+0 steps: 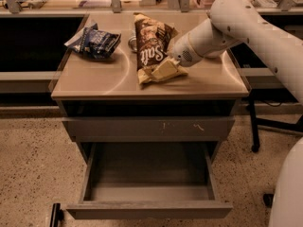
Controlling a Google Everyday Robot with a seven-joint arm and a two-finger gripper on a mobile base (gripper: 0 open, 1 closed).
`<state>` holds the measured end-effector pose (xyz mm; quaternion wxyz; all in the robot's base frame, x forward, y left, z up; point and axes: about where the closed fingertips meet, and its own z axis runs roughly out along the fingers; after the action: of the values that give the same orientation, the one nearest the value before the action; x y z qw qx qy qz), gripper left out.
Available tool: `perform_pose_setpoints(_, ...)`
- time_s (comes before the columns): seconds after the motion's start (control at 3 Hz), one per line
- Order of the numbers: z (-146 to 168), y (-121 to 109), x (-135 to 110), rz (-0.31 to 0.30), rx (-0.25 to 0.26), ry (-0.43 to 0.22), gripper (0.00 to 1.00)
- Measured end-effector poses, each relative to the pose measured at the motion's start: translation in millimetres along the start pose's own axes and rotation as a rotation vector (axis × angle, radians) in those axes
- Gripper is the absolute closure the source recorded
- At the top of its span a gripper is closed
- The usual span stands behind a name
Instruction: Place brown chip bag into middle drawer
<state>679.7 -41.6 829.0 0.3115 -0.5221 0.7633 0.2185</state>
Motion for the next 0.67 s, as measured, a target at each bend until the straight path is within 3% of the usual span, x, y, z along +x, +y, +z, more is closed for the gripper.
perform_pose_setpoints(0.33,0.0,0.0,0.0,0.000,0.000,0.000,1.00)
perform_pose_setpoints(0.67,-4.6,5.4,-1.5,-0.021,-0.023,0.017,1.00)
